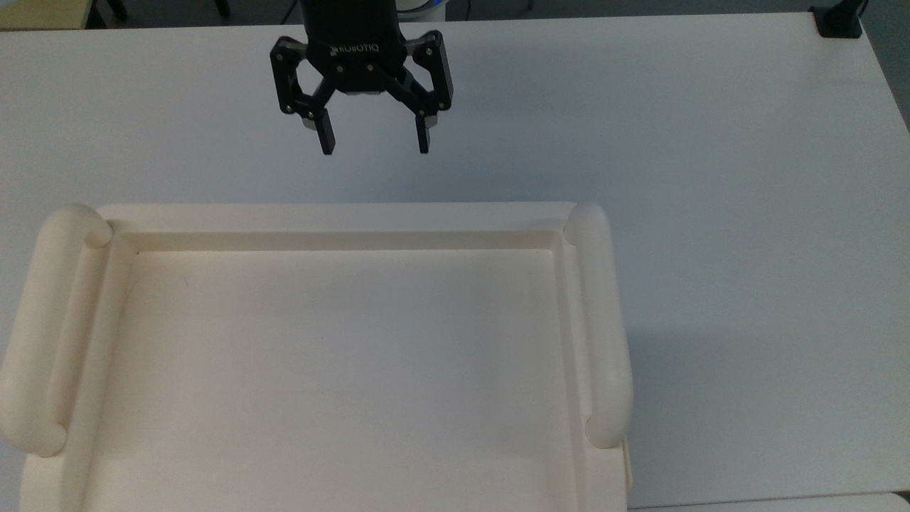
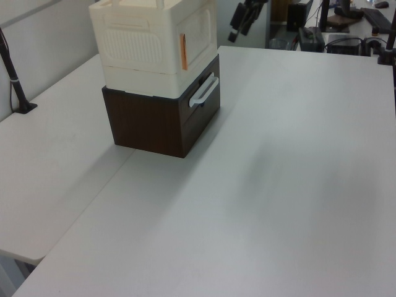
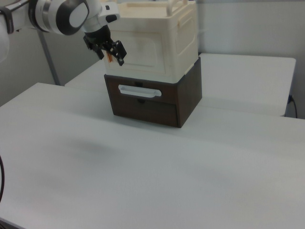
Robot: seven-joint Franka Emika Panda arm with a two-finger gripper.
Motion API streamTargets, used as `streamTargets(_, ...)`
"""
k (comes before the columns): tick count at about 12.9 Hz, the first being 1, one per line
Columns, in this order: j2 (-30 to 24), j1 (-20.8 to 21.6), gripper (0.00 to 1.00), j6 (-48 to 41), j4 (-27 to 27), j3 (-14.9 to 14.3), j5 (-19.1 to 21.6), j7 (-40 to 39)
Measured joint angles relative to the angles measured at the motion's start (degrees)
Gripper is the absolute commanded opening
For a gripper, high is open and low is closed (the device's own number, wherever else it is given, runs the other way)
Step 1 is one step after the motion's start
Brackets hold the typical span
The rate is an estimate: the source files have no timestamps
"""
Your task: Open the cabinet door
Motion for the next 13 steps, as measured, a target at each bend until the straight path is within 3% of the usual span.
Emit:
streamTargets(5, 3.5, 1.2, 0.84, 10.5, 0.4, 2.9, -0.6, 0.8)
streamTargets(13, 6.8, 4.7, 0.77, 19.4, 2.4, 3.3, -7.8, 4.1)
